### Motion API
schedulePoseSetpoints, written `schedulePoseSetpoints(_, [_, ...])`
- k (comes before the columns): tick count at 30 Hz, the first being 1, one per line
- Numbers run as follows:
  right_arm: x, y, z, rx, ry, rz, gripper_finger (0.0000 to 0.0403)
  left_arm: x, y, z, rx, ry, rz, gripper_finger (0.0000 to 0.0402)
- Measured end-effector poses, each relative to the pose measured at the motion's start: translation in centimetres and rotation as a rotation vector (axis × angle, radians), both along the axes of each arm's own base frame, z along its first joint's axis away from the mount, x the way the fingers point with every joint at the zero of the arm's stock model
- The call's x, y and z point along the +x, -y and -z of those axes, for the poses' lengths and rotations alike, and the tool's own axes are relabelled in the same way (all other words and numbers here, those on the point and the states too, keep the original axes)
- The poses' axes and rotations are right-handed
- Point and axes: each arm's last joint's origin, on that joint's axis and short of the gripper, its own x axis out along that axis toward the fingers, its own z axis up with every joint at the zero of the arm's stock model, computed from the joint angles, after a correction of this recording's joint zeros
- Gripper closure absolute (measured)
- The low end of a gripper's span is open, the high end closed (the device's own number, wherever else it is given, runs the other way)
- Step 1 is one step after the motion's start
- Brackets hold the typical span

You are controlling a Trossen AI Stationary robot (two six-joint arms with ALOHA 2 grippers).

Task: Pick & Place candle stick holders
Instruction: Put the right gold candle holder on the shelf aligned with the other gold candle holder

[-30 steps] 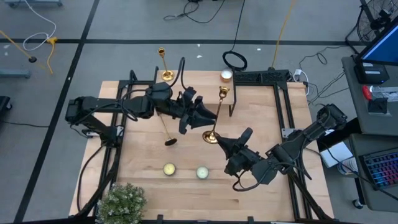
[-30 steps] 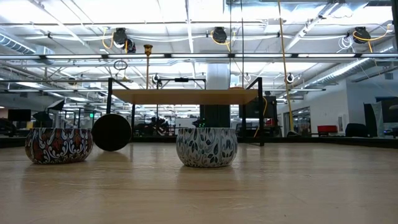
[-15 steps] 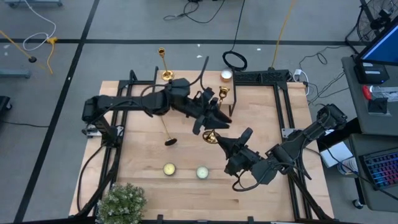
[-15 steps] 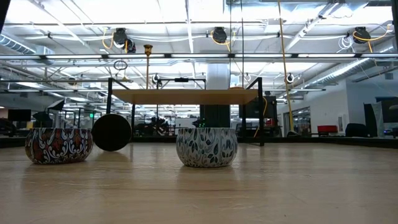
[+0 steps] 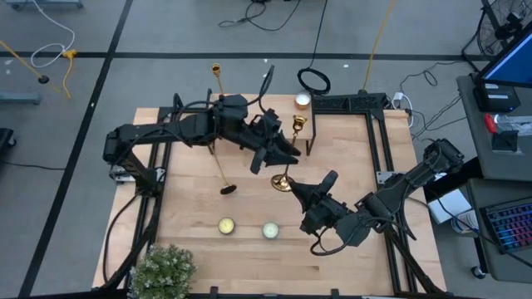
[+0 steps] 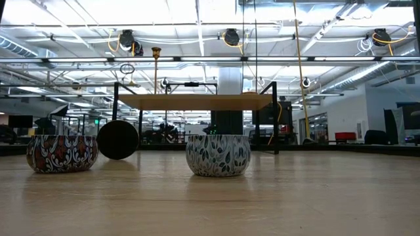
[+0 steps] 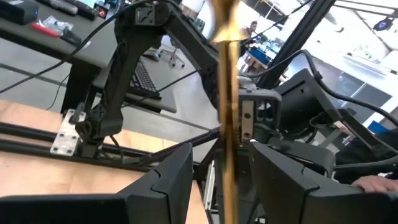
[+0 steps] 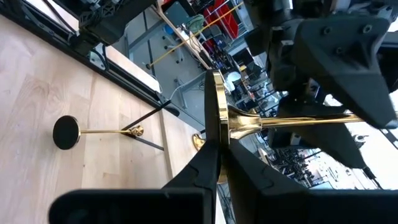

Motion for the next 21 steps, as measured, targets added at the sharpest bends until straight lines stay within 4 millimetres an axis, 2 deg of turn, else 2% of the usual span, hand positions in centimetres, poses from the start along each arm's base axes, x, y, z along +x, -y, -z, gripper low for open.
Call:
schedulePoseSetpoints(5, [-0.01, -0.02, 0.0, -0.001, -0.001, -0.001, 0.0389, -0.04, -0.4, 0.01, 0.0, -0.002, -0.011, 0.0259])
schedulePoseSetpoints(15, [-0.02, -0.01, 0.04, -0.008, -0.007, 0.0, 0.0389, -0.21, -0.81, 0.11, -0.01, -0.014, 0.059, 0.0381])
schedulePoseSetpoints(21, [-0.03, 0.0, 0.06, -0.006, -0.007, 0.0, 0.0389, -0.22, -0.86, 0.12, -0.011, -0.015, 0.057, 0.0372])
